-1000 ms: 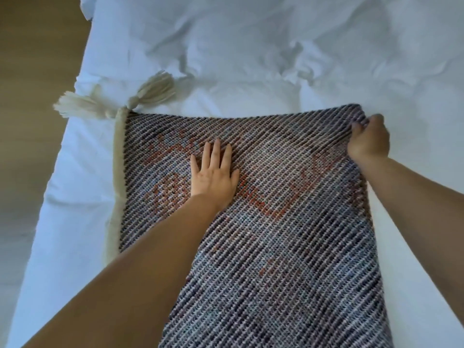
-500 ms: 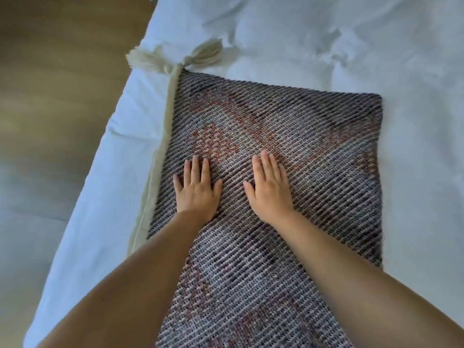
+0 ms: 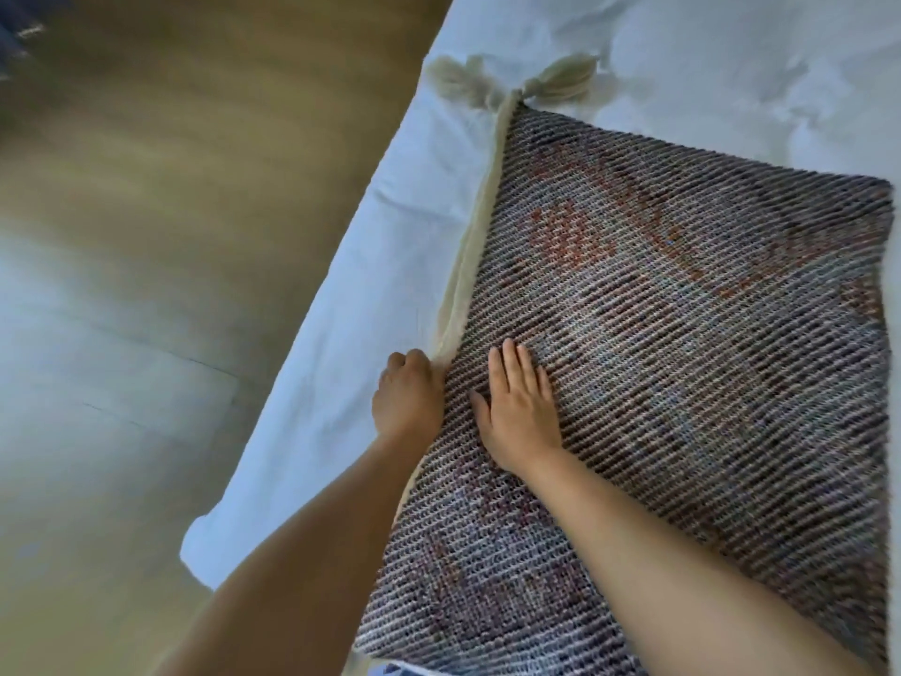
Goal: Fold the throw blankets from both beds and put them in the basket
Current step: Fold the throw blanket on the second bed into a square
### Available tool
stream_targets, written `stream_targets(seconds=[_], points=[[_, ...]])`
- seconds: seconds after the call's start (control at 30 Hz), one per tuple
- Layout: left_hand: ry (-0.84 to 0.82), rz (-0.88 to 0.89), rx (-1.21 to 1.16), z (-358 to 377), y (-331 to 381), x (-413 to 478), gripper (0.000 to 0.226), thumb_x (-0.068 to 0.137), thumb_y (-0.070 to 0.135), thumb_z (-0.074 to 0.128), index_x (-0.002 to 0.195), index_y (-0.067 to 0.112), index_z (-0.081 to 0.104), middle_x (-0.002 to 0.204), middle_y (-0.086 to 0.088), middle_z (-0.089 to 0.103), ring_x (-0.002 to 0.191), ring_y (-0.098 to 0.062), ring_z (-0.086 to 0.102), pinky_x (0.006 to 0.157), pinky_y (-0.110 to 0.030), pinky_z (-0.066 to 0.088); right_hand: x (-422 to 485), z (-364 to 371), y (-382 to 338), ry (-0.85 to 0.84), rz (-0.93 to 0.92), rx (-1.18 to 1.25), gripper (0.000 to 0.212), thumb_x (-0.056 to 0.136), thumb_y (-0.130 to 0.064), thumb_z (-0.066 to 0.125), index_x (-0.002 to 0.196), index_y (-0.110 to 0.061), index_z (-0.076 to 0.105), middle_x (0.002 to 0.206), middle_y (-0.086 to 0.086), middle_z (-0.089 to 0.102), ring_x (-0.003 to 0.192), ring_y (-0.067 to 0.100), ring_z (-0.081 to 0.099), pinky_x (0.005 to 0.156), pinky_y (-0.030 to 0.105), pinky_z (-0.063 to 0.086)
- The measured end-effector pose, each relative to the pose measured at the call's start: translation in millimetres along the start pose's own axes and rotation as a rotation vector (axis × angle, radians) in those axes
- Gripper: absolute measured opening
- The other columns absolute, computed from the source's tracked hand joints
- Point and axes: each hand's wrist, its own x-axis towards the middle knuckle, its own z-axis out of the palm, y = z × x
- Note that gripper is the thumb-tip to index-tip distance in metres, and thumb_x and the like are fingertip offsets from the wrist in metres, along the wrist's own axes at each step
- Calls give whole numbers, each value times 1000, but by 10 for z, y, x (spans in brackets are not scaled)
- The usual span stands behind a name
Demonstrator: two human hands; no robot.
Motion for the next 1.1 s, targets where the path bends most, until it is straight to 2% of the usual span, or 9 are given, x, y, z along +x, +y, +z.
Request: stream_targets(seconds=[0.17,0.27,0.4,0.5,0.73,0.87,0.93,1.03,1.1], points=[[9,-158,-260,-66,-252,140,20,96,26,42,85,9,44,88,-10,56,76,-26,51,59,-31,34,-42,173,-376,45,-5,26,65,99,-43,21,150,-9,-2,159,10,-5,146,23,-9,112,34,-13],[-101,-139,-385,-46,-361,87,24,93,37,48,92,14,45,82,-3,57,69,-20,52,51,-27,33,-87,271,-471,64,28,14,64,99,-40,23,150,-8,0,159,12,-5,146,24,-9,113,35,-13],[-272,48,-253,39,-579,-249,42,88,49,52,115,18,42,91,-2,62,77,-23,61,61,-28,40,-200,316,-479,51,55,5,64,99,-39,22,149,-9,-5,159,10,-9,146,23,-12,114,35,-13],[-240,77,-127,122,-787,-499,24,96,39,39,100,16,41,92,-11,65,81,-32,59,62,-33,39,-406,371,-481,30,52,21,63,100,-40,19,149,-11,-6,159,8,-10,145,21,-15,114,34,-14],[-178,-92,-198,48,-941,-552,37,96,43,38,87,8,47,81,-8,59,81,-30,58,64,-33,39,-1009,448,-75,-8,152,-4,61,98,-49,16,150,-24,-2,159,4,-6,146,22,-11,111,37,-14],[-220,-35,-95,64,-907,-844,49,90,56,40,116,14,39,98,-4,58,88,-31,60,70,-35,44,-1518,425,358,-20,293,12,61,97,-50,20,150,-26,2,160,4,-2,147,24,-5,114,38,-8],[-150,32,-15,81,-890,-1047,61,89,51,47,134,14,29,121,-10,49,108,-35,52,84,-43,45,-1763,420,474,-38,334,19,61,98,-49,23,151,-25,3,160,4,-1,147,24,-3,117,40,-2],[-100,117,174,87,-763,-1331,78,87,42,51,147,14,9,148,-14,21,134,-33,22,108,-45,26,-2023,401,509,-63,397,80,61,98,-47,25,151,-23,5,160,6,-2,147,26,-3,118,43,1],[-144,229,298,107,-688,-1519,78,86,38,50,148,17,8,155,-11,6,142,-31,4,115,-44,11,-2142,393,421,-57,447,143,62,98,-45,27,151,-22,4,160,7,-3,146,27,-3,118,44,3]])
